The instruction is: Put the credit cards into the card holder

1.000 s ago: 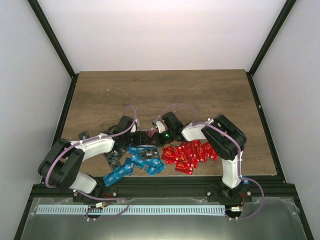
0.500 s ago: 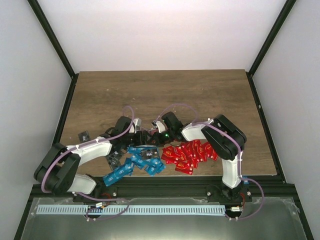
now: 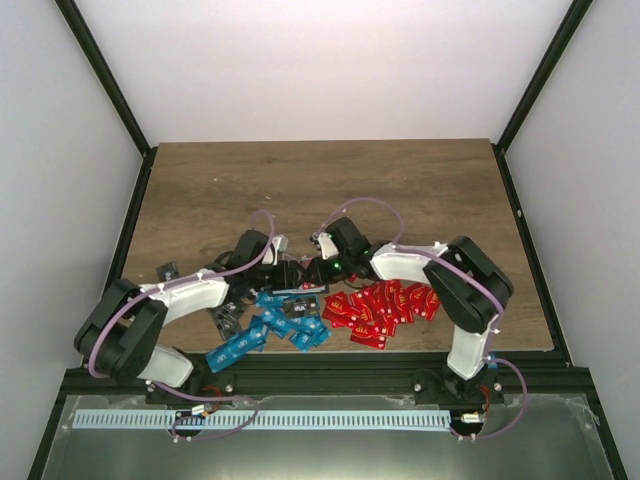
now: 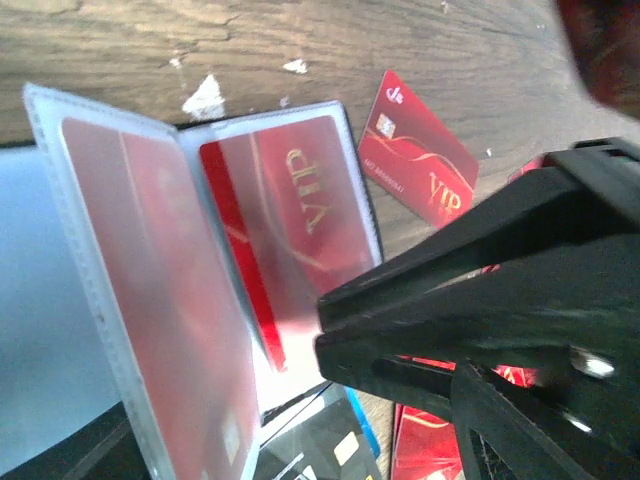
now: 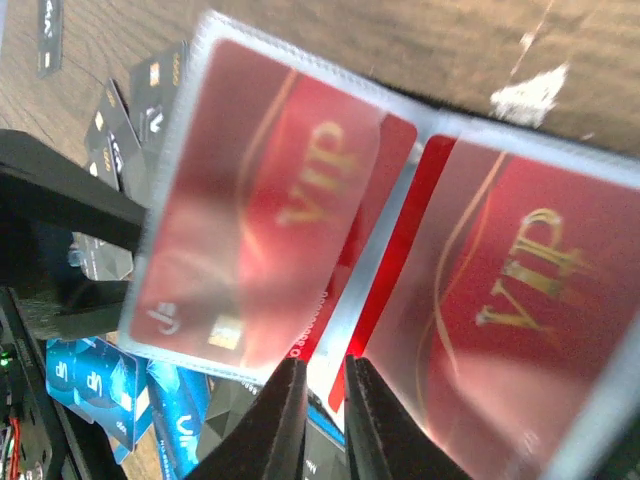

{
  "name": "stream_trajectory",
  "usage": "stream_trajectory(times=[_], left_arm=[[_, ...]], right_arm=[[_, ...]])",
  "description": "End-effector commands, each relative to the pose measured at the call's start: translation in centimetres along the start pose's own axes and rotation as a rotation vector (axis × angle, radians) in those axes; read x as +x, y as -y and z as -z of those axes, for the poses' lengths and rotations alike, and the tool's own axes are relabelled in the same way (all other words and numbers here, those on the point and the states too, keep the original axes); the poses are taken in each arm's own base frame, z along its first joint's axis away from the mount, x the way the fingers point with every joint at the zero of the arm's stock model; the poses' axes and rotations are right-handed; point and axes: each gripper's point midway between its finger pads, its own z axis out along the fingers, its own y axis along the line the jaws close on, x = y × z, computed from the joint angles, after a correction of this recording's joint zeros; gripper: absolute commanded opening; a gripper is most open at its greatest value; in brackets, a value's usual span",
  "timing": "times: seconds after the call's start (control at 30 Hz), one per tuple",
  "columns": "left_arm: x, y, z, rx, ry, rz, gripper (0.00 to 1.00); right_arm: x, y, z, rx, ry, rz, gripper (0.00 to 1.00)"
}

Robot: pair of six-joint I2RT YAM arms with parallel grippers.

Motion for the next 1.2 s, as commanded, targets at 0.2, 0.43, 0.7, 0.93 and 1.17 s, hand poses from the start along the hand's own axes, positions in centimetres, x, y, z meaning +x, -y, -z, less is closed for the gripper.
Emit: stream_trajectory(times=[0.2,0.43,0.7,0.93,1.17], left_arm=[[-1.1,2.9,-1.8,0.019,-0.007,-0.087,0.70],[0.3,5.0,-4.9,0.059,-0.078,-0.130,0.68],[-0.6,8.5,-2.9,0.158,-0.009,-0.194,0.68],[2.9,10.3,-3.3,0.164,-0.090,-0.318,0.68],[5.2,9.7,-4.7,0.100,-0.151,-0.360,0.65]], right_arm=[[-1.1,1.3,6.4,0.247,0.133,0.015,0.26],[0.1,3.2,12.1,0.407,0.279,-0.039,0.34],[2.0,2.2,17.1,0.416,0.370,-0.117,0.64],[7.4,3.2,16.9,0.416,0.208,-0.294,0.76],[10.9,2.0,14.5,0.253,0.082,-0.341,0.77]])
